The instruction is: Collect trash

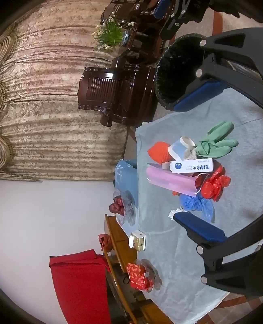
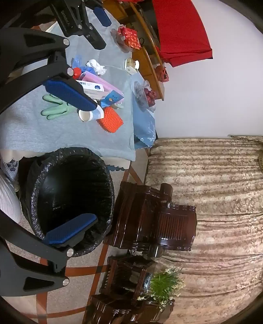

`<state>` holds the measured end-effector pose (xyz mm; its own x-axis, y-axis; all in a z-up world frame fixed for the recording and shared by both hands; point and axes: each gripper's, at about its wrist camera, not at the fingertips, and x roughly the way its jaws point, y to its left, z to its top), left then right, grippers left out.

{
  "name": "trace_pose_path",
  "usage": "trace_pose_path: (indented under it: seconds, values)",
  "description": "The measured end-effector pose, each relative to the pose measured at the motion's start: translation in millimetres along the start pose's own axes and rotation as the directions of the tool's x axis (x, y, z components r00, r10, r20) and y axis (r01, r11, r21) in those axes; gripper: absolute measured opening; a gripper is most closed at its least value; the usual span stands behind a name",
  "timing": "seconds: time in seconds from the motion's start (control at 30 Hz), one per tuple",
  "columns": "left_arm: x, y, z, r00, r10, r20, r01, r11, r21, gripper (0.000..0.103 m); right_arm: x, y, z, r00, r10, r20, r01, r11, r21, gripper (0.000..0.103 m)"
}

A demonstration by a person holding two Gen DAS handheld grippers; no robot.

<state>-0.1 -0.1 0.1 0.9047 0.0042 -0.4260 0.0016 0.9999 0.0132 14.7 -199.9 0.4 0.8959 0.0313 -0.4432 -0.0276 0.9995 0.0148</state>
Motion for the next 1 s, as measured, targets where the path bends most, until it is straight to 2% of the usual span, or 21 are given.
trace_pose_path:
  seconds: [1.0]
  values:
    - [7.1,4.7,-3.1,1.000,0.012,-0.006,-0.012,1.000,0.002,0.097,2.9,0.8,1.7,1.000,0.000,-0.002,0.000,1.000,0.000,0.098]
